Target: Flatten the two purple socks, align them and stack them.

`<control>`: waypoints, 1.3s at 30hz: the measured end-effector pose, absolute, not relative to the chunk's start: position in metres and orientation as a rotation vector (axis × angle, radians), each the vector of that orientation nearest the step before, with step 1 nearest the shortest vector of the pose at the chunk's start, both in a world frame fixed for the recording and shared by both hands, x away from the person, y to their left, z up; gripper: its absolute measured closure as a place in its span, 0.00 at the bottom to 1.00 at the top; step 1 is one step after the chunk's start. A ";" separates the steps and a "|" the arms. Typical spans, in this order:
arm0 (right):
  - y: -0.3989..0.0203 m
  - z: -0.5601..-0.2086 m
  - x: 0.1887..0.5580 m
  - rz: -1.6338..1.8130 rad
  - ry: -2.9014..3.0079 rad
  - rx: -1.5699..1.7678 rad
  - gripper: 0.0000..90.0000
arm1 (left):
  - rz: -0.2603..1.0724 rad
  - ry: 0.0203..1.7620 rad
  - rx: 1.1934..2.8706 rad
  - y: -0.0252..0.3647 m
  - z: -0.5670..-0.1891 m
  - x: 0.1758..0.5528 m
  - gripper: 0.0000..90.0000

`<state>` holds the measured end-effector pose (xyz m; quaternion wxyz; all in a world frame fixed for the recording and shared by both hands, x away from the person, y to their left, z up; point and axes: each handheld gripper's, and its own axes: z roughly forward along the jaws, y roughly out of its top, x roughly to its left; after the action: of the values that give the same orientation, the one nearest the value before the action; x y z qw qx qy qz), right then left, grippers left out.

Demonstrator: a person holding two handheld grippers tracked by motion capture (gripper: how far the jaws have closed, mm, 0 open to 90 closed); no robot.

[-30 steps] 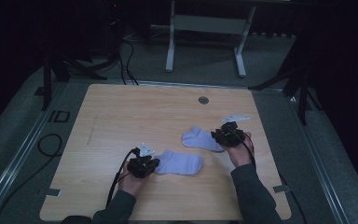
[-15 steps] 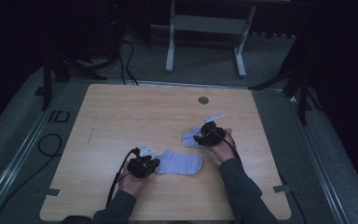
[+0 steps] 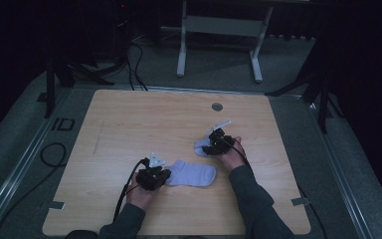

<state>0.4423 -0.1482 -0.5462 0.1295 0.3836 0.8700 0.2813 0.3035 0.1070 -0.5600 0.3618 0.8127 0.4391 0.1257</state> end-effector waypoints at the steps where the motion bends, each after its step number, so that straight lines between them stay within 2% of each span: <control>1: -0.148 -0.545 0.442 0.806 2.513 1.149 0.66 | 0.323 1.136 2.091 0.107 -0.560 0.303 0.95; 6: -0.149 -0.544 0.442 0.797 2.512 1.162 0.75 | 0.318 1.139 2.095 0.107 -0.559 0.301 0.94; 7: -0.149 -0.544 0.442 0.794 2.509 1.170 0.82 | 0.318 1.140 2.094 0.106 -0.559 0.300 0.93; 8: -0.149 -0.544 0.442 0.794 2.509 1.170 0.82 | 0.318 1.140 2.094 0.106 -0.559 0.300 0.93; 9: -0.148 -0.543 0.442 0.793 2.513 1.181 0.90 | 0.316 1.140 2.096 0.106 -0.559 0.299 0.93; 11: -0.148 -0.543 0.441 0.795 2.525 1.195 0.93 | 0.315 1.141 2.099 0.106 -0.559 0.298 0.93; 20: -0.157 -0.539 0.438 0.899 2.538 1.254 0.94 | 0.313 1.151 2.096 0.105 -0.559 0.296 0.93; 31: -0.179 -0.495 0.412 1.142 2.494 1.187 0.94 | 0.320 1.154 2.096 0.104 -0.559 0.296 0.94; 39: -0.175 -0.473 0.389 1.226 2.477 1.068 0.94 | 0.318 1.156 2.092 0.104 -0.559 0.296 0.94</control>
<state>0.3887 -0.1748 -0.4727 0.0892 0.3591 0.8326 0.4122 0.2955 0.1039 -0.5587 0.3571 0.8103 0.4479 0.1234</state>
